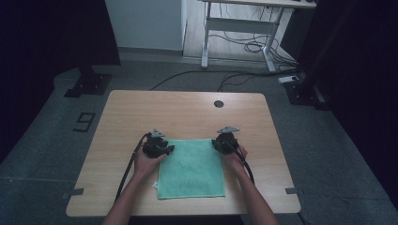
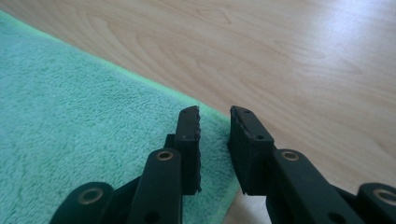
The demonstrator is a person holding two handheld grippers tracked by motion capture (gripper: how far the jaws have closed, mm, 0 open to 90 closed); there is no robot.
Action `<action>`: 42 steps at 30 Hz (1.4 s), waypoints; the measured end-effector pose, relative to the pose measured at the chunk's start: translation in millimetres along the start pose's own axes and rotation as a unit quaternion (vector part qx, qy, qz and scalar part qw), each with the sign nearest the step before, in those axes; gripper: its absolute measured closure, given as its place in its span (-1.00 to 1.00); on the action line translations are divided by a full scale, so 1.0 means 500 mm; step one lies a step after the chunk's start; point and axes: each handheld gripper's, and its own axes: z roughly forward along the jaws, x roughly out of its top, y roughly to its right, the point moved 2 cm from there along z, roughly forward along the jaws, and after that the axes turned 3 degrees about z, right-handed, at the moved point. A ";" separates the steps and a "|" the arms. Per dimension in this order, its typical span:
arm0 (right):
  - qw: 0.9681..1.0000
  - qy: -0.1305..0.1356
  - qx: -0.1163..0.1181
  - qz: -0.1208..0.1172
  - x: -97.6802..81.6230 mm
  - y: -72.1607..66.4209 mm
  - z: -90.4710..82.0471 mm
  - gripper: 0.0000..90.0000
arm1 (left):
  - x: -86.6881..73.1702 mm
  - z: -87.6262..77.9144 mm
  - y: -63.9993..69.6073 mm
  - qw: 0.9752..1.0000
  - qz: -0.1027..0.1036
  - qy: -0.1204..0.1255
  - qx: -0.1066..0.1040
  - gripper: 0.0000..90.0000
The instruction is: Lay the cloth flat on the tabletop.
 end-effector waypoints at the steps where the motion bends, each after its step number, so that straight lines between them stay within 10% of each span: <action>1: 1.000 -0.001 0.002 0.007 0.002 0.004 0.001 0.61 | 0.003 0.002 0.001 1.000 0.000 -0.001 0.001 0.30; 7: 0.999 0.030 0.007 0.022 0.006 -0.006 -0.042 0.54 | 0.007 0.007 0.003 1.000 -0.001 -0.001 0.003 0.29; 13: 0.997 0.049 0.061 -0.006 -0.026 -0.105 -0.099 0.35 | 0.008 0.008 0.005 1.000 0.005 -0.005 0.006 0.28; 19: 0.996 0.003 0.078 -0.034 -0.083 -0.166 -0.084 0.22 | 0.010 0.009 0.006 1.000 0.005 -0.004 0.007 0.28; 36: 0.998 0.011 0.049 -0.036 -0.116 -0.142 -0.113 0.11 | 0.029 0.033 0.032 1.000 0.020 -0.007 -0.005 0.28; 42: 0.995 0.032 0.073 -0.053 -0.100 -0.194 -0.128 0.12 | 0.030 0.033 0.029 1.000 0.016 -0.008 -0.011 0.28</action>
